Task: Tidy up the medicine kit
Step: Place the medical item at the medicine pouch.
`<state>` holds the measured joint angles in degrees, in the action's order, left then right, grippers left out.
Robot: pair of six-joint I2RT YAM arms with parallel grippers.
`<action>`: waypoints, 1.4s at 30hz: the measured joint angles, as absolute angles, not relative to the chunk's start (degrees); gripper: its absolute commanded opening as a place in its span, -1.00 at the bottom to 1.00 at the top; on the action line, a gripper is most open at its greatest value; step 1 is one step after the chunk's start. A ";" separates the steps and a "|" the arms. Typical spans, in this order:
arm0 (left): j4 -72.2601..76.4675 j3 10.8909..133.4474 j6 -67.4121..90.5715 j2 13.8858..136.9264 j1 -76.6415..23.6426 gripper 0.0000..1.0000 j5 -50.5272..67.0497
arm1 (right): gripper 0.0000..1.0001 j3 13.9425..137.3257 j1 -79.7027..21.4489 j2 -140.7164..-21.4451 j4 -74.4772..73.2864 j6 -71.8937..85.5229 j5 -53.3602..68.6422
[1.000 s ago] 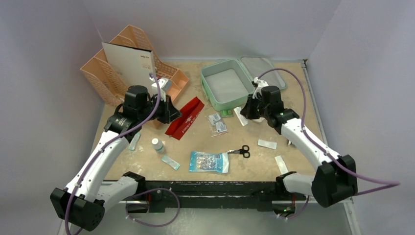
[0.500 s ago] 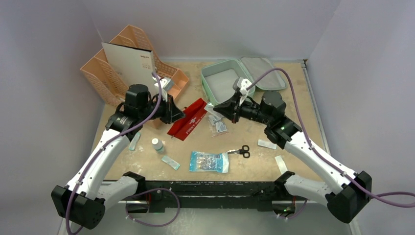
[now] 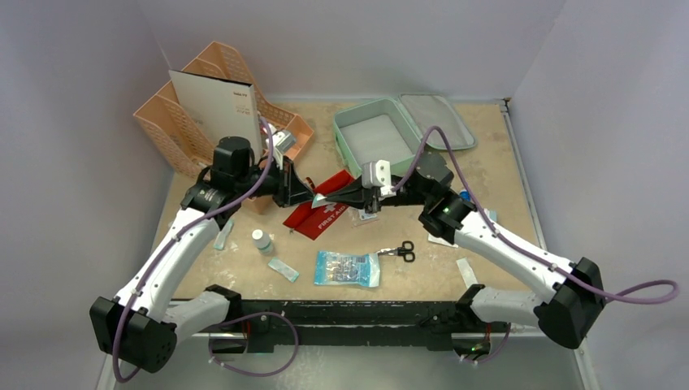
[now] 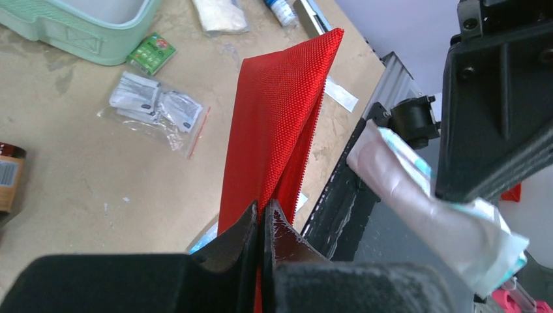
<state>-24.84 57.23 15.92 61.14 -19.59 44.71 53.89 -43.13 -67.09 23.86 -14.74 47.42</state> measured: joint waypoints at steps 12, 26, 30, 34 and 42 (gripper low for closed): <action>-23.75 57.19 16.93 62.59 -19.59 -1.00 49.78 | -1.00 57.01 -44.25 -71.50 24.56 -25.17 49.65; -23.16 56.45 16.99 62.52 -19.59 -1.00 50.81 | -1.00 58.61 -44.25 -71.13 6.76 -37.36 45.30; -23.14 56.45 17.15 62.52 -19.59 -1.00 50.83 | -1.00 58.70 -44.25 -70.78 1.41 -40.84 42.72; -23.14 56.40 17.41 62.52 -19.59 -1.00 50.85 | -1.00 60.62 -44.25 -72.18 -6.28 -45.36 39.99; -23.14 56.34 17.45 62.52 -19.59 -1.00 51.00 | -0.43 64.75 -44.36 -76.25 -12.40 -47.33 37.95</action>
<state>-23.14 56.34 17.45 62.52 -19.59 51.00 64.75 -44.36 -76.25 -12.40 -47.33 37.95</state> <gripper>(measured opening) 0.004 0.198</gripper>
